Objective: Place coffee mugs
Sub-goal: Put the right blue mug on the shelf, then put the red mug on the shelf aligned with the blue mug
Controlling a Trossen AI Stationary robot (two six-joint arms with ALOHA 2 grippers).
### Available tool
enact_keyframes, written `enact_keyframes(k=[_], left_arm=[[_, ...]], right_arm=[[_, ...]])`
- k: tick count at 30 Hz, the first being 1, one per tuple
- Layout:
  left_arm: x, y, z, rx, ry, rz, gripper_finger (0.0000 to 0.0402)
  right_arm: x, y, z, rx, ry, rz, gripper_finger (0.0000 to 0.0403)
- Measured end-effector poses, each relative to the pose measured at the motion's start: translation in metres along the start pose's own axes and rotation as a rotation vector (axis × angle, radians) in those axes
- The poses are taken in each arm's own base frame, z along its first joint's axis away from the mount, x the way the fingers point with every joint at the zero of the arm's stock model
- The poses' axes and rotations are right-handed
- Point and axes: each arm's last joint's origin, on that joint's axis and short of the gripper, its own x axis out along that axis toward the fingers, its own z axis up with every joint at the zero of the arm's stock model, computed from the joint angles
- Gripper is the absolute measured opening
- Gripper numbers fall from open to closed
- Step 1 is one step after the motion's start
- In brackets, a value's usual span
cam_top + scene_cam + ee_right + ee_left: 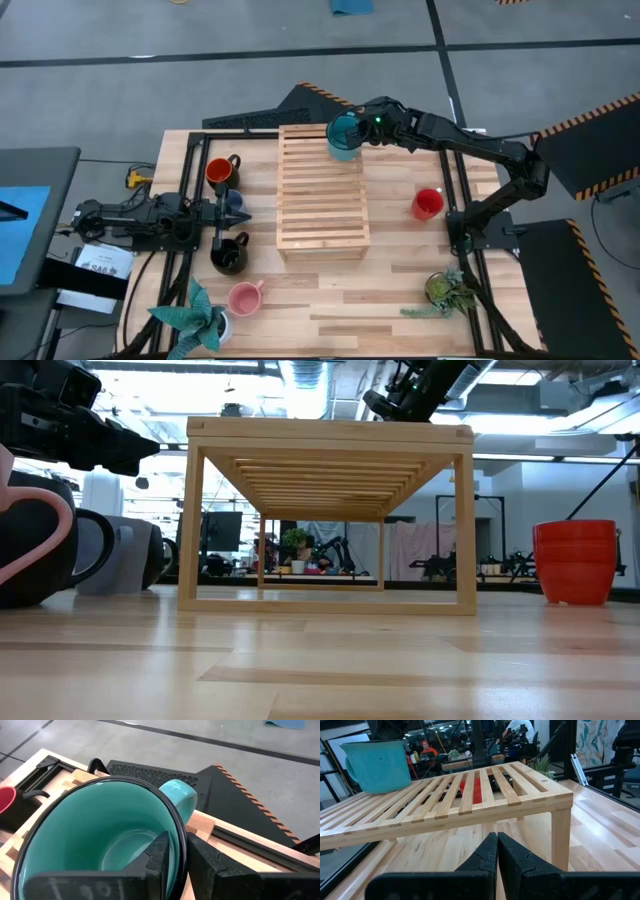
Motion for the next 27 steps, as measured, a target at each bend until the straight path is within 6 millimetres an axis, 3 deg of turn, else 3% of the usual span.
enact_keyframes(k=[19,27], left_arm=[[0.0000,0.0000,0.0000,0.000,0.000,0.000,0.0000],[0.0000,0.0000,-0.0001,0.000,0.001,0.000,0.0000]], right_arm=[[0.0006,0.0023,0.0026,-0.006,-0.026,0.031,0.0092],[0.0020,-0.0012,0.0045,-0.029,-0.033,0.014,0.0171]])
